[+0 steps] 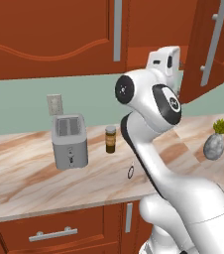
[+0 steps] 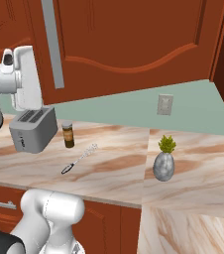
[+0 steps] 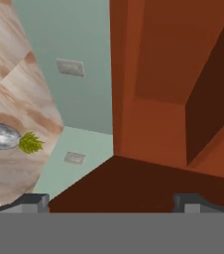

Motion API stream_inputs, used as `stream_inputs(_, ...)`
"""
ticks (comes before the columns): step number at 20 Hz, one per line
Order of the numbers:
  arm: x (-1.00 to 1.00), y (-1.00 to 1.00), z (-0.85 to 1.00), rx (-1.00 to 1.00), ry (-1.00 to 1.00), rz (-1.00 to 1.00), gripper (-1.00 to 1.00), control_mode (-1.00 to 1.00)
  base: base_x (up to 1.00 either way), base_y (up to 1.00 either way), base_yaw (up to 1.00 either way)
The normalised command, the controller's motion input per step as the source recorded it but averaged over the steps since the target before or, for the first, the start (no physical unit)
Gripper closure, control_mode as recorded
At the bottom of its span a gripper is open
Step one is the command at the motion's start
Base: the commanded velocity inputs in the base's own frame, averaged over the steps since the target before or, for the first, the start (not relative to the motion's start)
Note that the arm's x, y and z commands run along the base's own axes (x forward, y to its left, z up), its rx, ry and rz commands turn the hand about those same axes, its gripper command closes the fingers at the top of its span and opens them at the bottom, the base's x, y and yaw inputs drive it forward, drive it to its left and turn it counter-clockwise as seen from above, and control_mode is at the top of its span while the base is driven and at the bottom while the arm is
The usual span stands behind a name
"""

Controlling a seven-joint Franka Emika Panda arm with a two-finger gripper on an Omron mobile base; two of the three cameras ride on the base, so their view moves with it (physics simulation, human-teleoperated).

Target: Pick the pan from the cabinet and place it on the stove. Then turn on the stove burner for the pan.

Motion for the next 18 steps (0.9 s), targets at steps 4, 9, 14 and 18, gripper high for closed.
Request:
stream_inputs(4,-0.64,-0.45,0.11,-0.01,-0.06,-0.17,-1.00,-1.00,0.00,0.00,0.00)
stream_inputs(9,-0.97,-0.45,0.12,0.00,-0.15,-0.17,-1.00,-1.00,0.00,0.00,0.00)
stream_inputs(14,-0.66,-0.54,0.13,0.00,-0.06,-0.15,-1.00,-1.00,0.00,0.00,0.00)
stream_inputs(18,-0.47,-0.77,0.12,0.00,-0.01,-0.11,-1.00,-1.00,0.00,0.00,0.00)
